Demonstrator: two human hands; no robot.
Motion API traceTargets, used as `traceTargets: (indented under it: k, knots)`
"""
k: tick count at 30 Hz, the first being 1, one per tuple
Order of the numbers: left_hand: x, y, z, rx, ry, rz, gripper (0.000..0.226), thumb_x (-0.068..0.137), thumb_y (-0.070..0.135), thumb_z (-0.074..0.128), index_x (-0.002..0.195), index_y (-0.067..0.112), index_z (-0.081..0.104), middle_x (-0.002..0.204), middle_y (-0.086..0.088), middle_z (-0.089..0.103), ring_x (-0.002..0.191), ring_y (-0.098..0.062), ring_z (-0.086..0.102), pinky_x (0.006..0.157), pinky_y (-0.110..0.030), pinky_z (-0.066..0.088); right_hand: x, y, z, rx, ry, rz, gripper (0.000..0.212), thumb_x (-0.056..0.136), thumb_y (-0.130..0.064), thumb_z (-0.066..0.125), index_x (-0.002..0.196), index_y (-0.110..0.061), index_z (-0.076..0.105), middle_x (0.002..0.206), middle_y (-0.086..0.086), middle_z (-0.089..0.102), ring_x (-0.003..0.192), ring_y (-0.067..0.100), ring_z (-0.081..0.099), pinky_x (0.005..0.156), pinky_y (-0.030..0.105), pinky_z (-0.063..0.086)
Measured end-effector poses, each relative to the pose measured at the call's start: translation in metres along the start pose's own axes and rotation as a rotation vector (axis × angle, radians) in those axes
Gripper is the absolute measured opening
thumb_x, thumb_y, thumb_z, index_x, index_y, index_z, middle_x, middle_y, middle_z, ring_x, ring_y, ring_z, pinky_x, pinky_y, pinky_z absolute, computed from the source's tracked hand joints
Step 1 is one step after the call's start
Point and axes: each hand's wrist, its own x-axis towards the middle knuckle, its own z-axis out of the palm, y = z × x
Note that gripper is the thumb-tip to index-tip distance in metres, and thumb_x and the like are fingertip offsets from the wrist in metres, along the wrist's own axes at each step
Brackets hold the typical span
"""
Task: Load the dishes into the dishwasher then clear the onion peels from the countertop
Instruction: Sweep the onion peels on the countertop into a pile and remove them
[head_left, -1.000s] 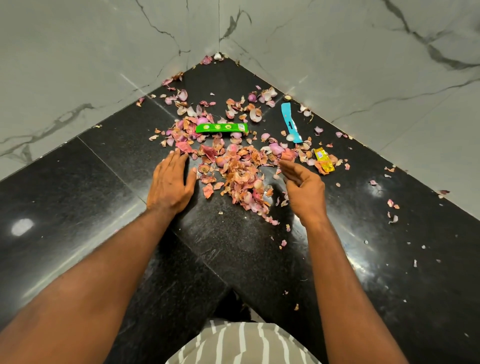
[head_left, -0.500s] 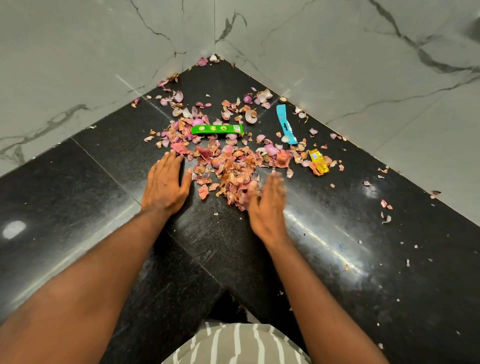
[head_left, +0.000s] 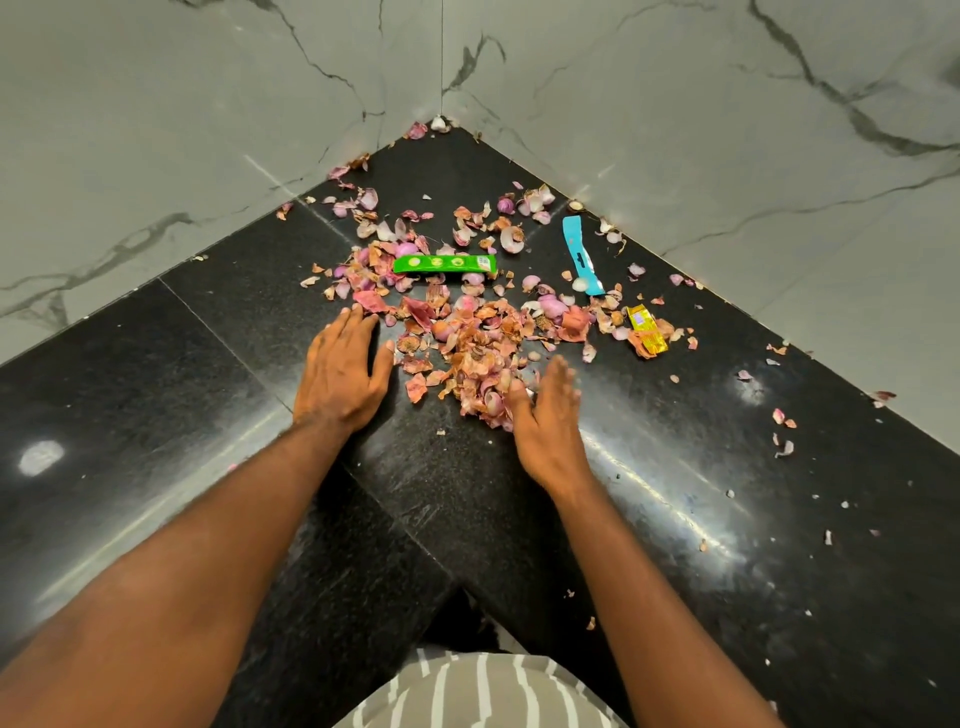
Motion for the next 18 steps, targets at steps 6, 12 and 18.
traceTargets:
  k: [6,12,18]
  knots:
    - [0.0,-0.001,0.0,-0.002,0.003,0.0,0.061,0.108,0.052,0.03,0.16,0.019,0.033,0.169,-0.009,0.028,0.157,-0.023,0.021,0.129,-0.048,0.015,0.002,-0.007,-0.03,0.276,0.317,-0.068,0.046,0.109,-0.036,0.046,0.155,-0.034,0.045,0.132,-0.001,0.067,0.077,0.014,0.063,0.075,0.045,0.065]
    - [0.0,0.0,0.0,0.005,-0.003,-0.005,0.061,0.108,0.052,0.03,0.16,0.019,0.033,0.169,-0.008,0.028,0.157,-0.023,0.021,0.129,-0.049,0.015,0.003,0.0,-0.014,-0.143,-0.004,0.065,0.078,0.11,-0.052,0.031,0.165,-0.014,-0.009,0.172,0.008,-0.014,0.158,0.024,-0.014,0.128,0.044,-0.007]
    - [0.001,-0.002,0.001,0.002,-0.006,-0.007,0.061,0.108,0.052,0.03,0.16,0.019,0.033,0.169,-0.008,0.027,0.158,-0.022,0.02,0.129,-0.049,0.015,-0.01,-0.021,-0.053,0.257,-0.061,-0.074,0.038,0.107,-0.022,0.056,0.144,-0.029,0.059,0.139,-0.009,0.063,0.111,-0.002,0.063,0.103,0.031,0.055]
